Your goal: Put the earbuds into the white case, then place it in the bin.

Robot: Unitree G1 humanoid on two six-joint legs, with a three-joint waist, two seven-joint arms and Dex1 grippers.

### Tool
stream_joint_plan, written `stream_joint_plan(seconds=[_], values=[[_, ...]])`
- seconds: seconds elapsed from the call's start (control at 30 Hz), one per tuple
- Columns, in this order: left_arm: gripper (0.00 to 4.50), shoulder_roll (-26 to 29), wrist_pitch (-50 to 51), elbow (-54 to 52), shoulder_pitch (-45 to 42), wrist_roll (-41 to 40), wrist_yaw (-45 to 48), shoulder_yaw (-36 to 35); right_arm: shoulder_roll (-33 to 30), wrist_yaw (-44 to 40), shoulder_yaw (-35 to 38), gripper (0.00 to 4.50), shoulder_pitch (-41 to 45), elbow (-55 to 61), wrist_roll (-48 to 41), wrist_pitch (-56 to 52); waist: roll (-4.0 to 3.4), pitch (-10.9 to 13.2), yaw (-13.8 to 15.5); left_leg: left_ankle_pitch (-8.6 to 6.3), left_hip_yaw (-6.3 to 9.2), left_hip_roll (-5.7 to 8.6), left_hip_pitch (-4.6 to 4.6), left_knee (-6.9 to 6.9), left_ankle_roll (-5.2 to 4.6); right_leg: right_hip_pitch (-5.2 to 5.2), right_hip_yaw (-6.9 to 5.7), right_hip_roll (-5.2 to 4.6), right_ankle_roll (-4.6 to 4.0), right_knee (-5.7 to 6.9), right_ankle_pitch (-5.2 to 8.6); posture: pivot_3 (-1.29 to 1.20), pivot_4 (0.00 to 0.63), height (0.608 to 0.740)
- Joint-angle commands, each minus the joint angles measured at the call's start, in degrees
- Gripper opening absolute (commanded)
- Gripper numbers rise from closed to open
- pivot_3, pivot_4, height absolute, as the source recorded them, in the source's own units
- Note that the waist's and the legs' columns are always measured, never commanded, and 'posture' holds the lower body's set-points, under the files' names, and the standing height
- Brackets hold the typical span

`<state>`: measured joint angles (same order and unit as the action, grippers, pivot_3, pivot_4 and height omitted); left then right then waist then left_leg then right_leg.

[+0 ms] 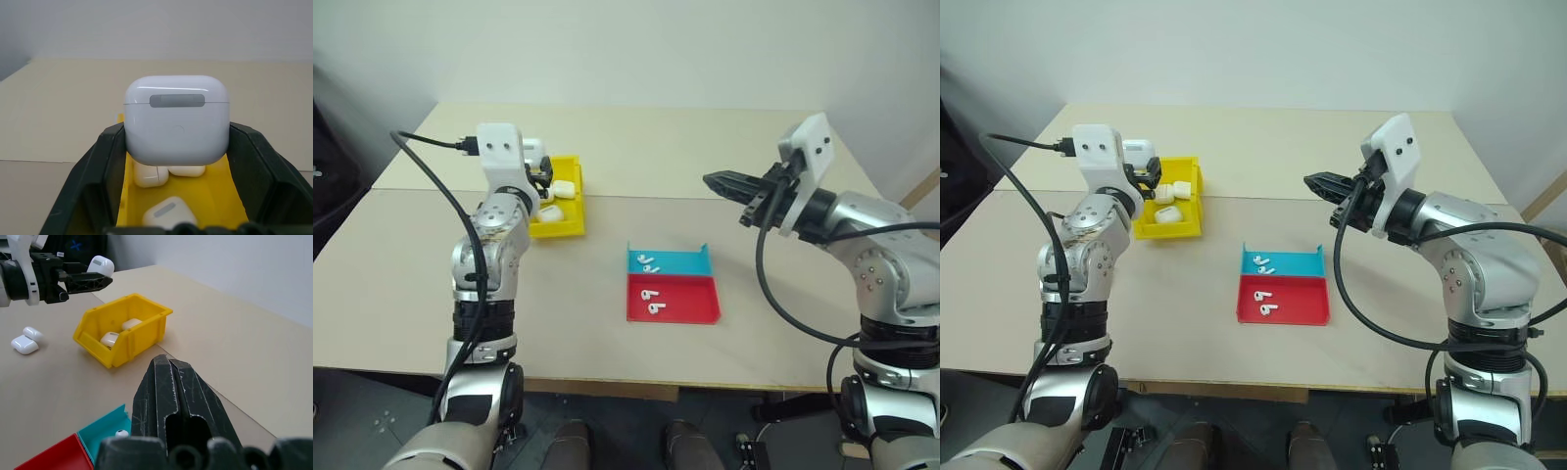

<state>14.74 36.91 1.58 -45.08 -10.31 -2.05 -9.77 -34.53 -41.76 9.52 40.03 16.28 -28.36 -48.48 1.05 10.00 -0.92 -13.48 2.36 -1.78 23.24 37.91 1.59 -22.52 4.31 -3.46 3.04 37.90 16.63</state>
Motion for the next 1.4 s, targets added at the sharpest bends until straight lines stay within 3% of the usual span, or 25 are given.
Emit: stream_joint_plan(seconds=[0.03,0.3,0.33,0.43,0.57,0.63,0.77,0.9,1.03,1.2,1.4], values=[[2.77,-0.01,-1.30,4.29,-3.84,0.89,-0.17,-0.11,-1.26,1.14,-0.12,0.02,1.26,1.57,-0.64,-0.16,0.00,0.00,0.10,0.00,0.02,0.00,0.00,0.00,0.01,0.01,-0.03,0.00,0.00,-0.01,0.00,0.00,0.150,0.740],[2.77,0.54,-4.53,21.44,-9.70,5.85,0.56,3.57,-2.04,3.06,-0.97,0.02,-0.06,4.34,-1.15,-1.13,0.00,0.00,0.20,0.03,0.12,0.05,0.07,-0.01,0.06,0.05,-0.15,-0.03,0.00,-0.02,0.00,0.00,0.150,0.740],[3.52,0.68,-5.32,21.46,-9.64,5.64,2.08,4.11,-2.16,3.27,-0.94,0.00,-0.20,4.64,-1.19,-1.37,0.00,0.00,0.13,0.04,0.14,0.05,0.11,-0.01,0.06,0.02,-0.17,-0.03,0.00,0.01,0.00,0.00,0.150,0.740],[4.47,0.05,-7.36,22.45,-10.58,5.86,1.20,3.54,-2.52,3.70,-0.80,0.00,-0.51,5.07,-1.37,-1.83,0.00,0.00,0.14,0.07,0.16,0.05,0.18,-0.01,0.12,-0.03,-0.19,-0.03,0.00,0.07,0.00,0.00,0.150,0.740],[4.49,-0.17,-11.29,21.19,-10.63,6.13,0.06,2.66,-3.23,3.67,-1.13,0.00,-0.94,5.42,-0.95,-1.74,0.00,0.00,0.14,0.10,0.18,0.06,0.15,-0.01,0.18,-0.02,-0.19,-0.03,0.00,-0.01,0.00,0.00,0.150,0.740],[4.49,0.01,-15.47,17.96,-8.60,3.02,4.50,1.27,-3.69,3.30,-1.50,0.00,-1.35,5.45,-0.51,-0.95,0.00,0.00,0.10,0.11,0.18,0.06,0.12,-0.01,0.18,-0.01,-0.19,-0.03,0.00,-0.01,0.00,0.00,0.150,0.740],[4.49,2.20,-11.56,6.96,-3.15,-3.53,12.92,-0.90,-6.24,0.29,-3.21,0.00,-4.41,5.53,2.16,4.63,0.00,0.00,-0.02,0.14,0.18,0.04,0.15,-0.05,0.23,-0.01,-0.19,-0.03,0.00,0.06,0.00,0.00,0.150,0.740],[4.49,6.94,-8.14,-4.41,5.62,-7.99,20.16,-1.83,-10.12,-5.60,-4.68,0.00,-10.83,6.73,6.28,16.71,0.00,0.00,-0.15,0.15,0.18,0.01,0.12,-0.05,0.26,0.00,-0.19,-0.02,0.00,0.05,0.00,0.00,0.150,0.740],[4.49,15.61,-3.41,-17.82,18.51,-12.89,28.56,-4.23,-15.05,-15.59,-1.27,0.00,-19.05,6.52,6.89,29.84,0.00,0.01,-0.14,0.15,0.18,-0.01,0.03,-0.05,0.26,0.08,-0.19,-0.02,0.01,-0.08,0.01,0.00,0.150,0.740],[4.49,23.57,-0.88,-29.77,31.00,-21.00,36.43,-11.87,-21.81,-25.52,-0.47,0.00,-20.27,0.85,4.98,32.95,-0.01,0.02,-0.27,0.16,0.15,-0.05,-0.17,-0.05,0.28,0.26,-0.19,-0.02,-0.05,-0.07,-0.03,0.00,0.150,0.740],[4.49,28.82,-0.08,-38.88,44.64,-30.61,44.94,-24.81,-23.56,-32.85,3.45,0.00,-20.35,-5.60,1.99,38.22,-0.01,0.02,-0.12,0.16,0.14,-0.15,-0.33,-0.12,0.27,0.39,-0.23,0.04,-0.12,-0.16,0.01,0.00,0.150,0.740]])
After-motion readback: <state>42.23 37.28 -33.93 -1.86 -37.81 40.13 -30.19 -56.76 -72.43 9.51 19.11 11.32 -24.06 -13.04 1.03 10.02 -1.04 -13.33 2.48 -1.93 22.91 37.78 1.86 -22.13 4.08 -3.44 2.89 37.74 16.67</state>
